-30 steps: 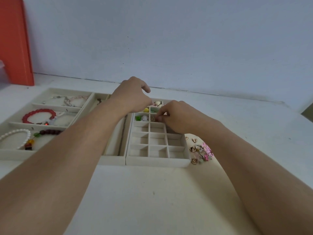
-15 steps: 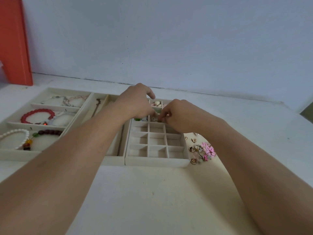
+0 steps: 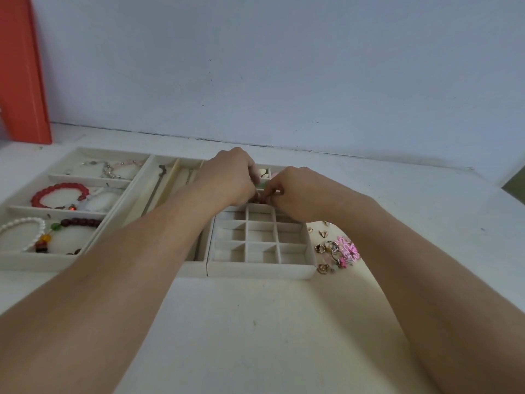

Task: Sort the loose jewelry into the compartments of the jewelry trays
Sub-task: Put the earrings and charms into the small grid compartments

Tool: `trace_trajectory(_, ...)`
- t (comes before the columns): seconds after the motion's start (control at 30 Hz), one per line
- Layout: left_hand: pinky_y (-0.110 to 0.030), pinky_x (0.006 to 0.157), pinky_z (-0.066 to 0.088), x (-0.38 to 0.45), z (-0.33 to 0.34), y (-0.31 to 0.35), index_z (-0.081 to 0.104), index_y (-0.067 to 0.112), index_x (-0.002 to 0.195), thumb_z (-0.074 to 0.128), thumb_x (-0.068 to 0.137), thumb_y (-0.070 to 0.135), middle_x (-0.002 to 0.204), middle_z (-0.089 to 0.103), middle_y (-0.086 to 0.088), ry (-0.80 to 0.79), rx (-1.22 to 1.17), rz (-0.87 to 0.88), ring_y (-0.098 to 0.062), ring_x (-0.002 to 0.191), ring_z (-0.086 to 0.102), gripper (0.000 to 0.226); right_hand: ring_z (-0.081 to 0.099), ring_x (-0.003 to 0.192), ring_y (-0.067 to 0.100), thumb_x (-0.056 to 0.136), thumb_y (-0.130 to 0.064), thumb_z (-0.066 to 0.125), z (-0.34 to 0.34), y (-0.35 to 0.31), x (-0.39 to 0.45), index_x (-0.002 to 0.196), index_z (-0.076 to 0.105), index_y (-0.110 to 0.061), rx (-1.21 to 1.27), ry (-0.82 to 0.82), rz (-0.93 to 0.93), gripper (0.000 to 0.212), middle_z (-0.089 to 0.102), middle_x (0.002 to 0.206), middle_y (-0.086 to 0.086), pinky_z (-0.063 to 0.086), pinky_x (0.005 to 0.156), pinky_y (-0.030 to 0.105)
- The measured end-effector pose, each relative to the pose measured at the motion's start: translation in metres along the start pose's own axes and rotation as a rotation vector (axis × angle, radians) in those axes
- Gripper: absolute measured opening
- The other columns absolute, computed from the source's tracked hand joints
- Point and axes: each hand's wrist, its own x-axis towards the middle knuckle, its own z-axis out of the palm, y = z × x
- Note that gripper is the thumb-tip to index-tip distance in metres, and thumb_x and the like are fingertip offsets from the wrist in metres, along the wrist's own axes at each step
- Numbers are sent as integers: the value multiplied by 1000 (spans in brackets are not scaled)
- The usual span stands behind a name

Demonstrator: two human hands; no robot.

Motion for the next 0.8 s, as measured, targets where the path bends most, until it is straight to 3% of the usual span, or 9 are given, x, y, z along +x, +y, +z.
trace_trajectory(0.07, -24, 63, 41, 1, 1, -1, 65, 31, 73, 87, 74, 22, 78, 61, 11, -4, -14, -7, -17, 86, 64, 24, 51, 85, 15, 101, -28, 53, -1, 0, 0, 113, 75, -30, -6, -9, -3, 26, 57, 91, -6, 36, 73, 25)
trace_trajectory(0.2, -25, 68, 44, 3, 1, -3, 68, 32, 79, 87, 74, 23, 83, 60, 12, 2, -31, -25, -17, 90, 65, 21, 46, 65, 2, 99, -19, 49, -1, 1, 0, 111, 74, -31, 13, -29, 3, 30, 48, 71, -16, 33, 57, 19)
trace_trajectory(0.4, -25, 72, 48, 4, 1, -5, 73, 32, 89, 88, 72, 25, 97, 67, 5, -2, -49, -22, -18, 93, 65, 24, 50, 67, 8, 98, -21, 53, 0, 1, 1, 98, 75, -36, 33, 7, -3, 27, 49, 73, -15, 36, 57, 17)
trace_trajectory(0.53, -31, 81, 57, 4, -3, -5, 74, 30, 92, 92, 68, 26, 93, 68, 6, -32, -78, -24, -16, 85, 67, 31, 50, 57, 5, 94, -15, 53, -5, 3, 0, 82, 71, -40, 65, 39, 20, 33, 53, 68, -12, 34, 50, 19)
trace_trajectory(0.67, -27, 68, 52, 6, -8, -8, 74, 27, 92, 84, 75, 18, 86, 68, 6, 16, -97, -6, -14, 77, 67, 22, 53, 56, 7, 94, -13, 49, -3, 3, -1, 88, 73, -37, 56, -25, 24, 34, 61, 72, -5, 35, 49, 18)
trace_trajectory(0.8, -26, 71, 44, 9, -10, -11, 72, 28, 95, 81, 80, 28, 86, 63, 10, 83, -143, -5, -12, 86, 62, 17, 52, 51, 6, 94, -12, 52, -12, 6, -2, 95, 78, -32, 130, 99, 42, 33, 57, 68, -12, 33, 41, 10)
